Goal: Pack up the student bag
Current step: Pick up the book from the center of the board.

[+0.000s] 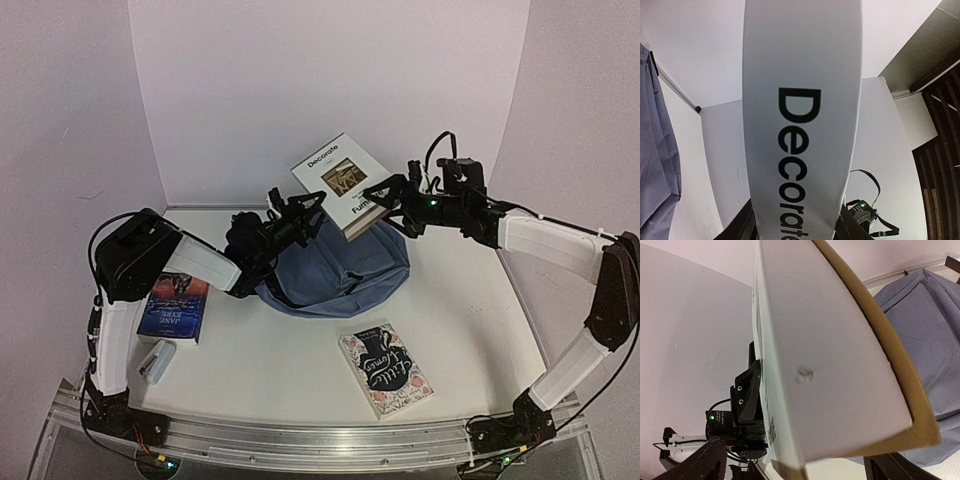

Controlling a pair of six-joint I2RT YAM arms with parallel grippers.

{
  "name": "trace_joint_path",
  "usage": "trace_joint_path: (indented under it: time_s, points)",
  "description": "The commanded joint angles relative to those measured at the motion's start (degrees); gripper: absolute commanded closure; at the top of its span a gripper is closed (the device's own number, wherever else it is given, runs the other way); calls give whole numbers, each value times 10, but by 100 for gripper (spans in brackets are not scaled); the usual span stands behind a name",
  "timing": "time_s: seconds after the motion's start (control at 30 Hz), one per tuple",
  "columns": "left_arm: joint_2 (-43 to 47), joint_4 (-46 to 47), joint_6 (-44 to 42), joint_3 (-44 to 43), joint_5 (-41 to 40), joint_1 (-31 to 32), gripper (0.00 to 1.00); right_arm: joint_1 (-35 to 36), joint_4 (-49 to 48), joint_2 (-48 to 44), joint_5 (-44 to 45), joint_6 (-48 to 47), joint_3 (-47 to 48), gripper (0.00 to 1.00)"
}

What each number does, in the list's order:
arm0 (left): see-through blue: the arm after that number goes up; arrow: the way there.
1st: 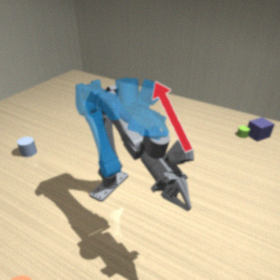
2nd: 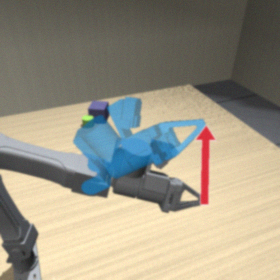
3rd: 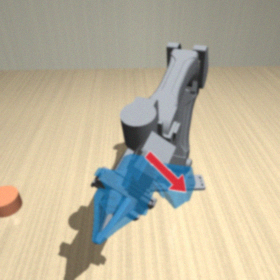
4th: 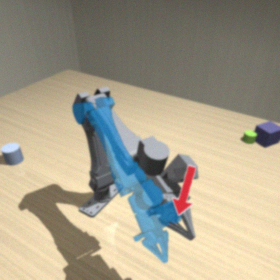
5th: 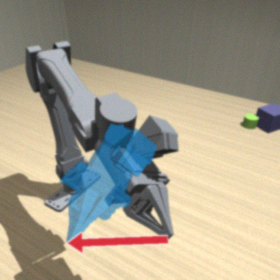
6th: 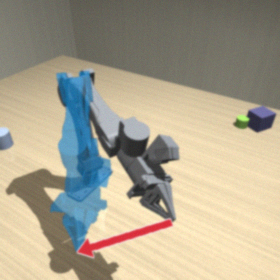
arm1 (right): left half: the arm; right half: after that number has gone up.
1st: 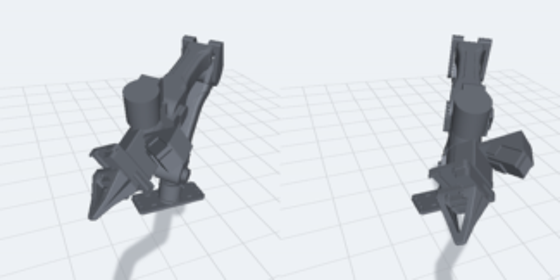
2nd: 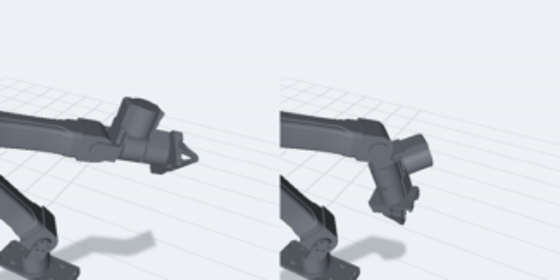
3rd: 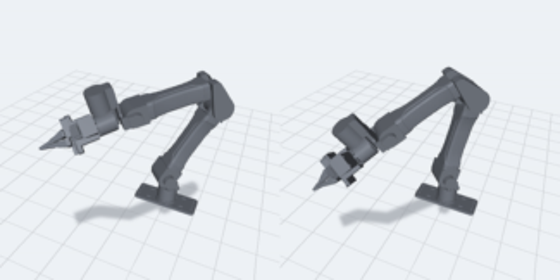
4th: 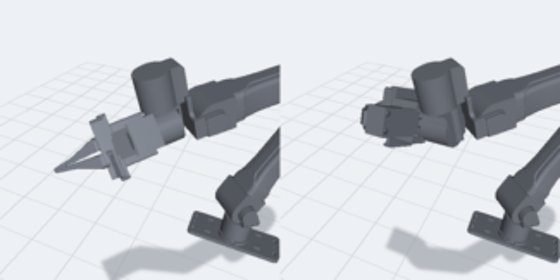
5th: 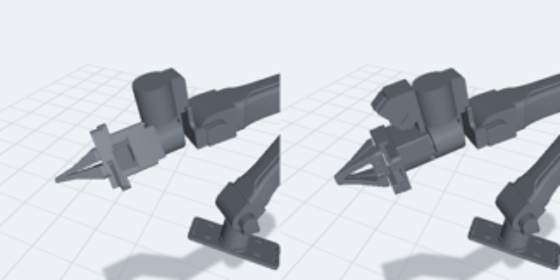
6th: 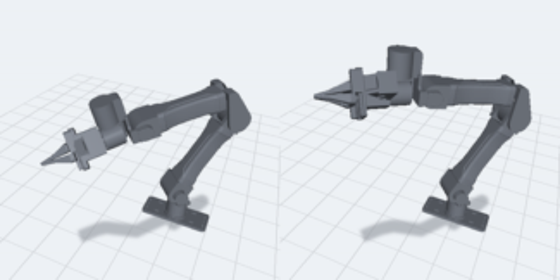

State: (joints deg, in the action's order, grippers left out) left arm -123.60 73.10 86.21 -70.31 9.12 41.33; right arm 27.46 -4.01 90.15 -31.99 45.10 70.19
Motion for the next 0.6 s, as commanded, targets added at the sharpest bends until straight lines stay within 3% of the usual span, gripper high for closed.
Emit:
trace_joint_path:
  time_s: [0.0, 0.2, 0.43, 0.57]
  points:
    - [-14, 129, 20, -50, 24, 5, 76, 2, -44, 4, 28, -6, 18, 11]
    - [-30, 129, 31, -76, 33, 13, 75, 2, -51, 9, 45, -1, 19, 29]
    - [-37, 130, 42, -84, 39, 19, 75, 1, -51, 2, 72, -6, 20, 33]
    - [-38, 130, 46, -84, 42, 21, 66, -6, -51, 0, 66, -10, 30, 49]
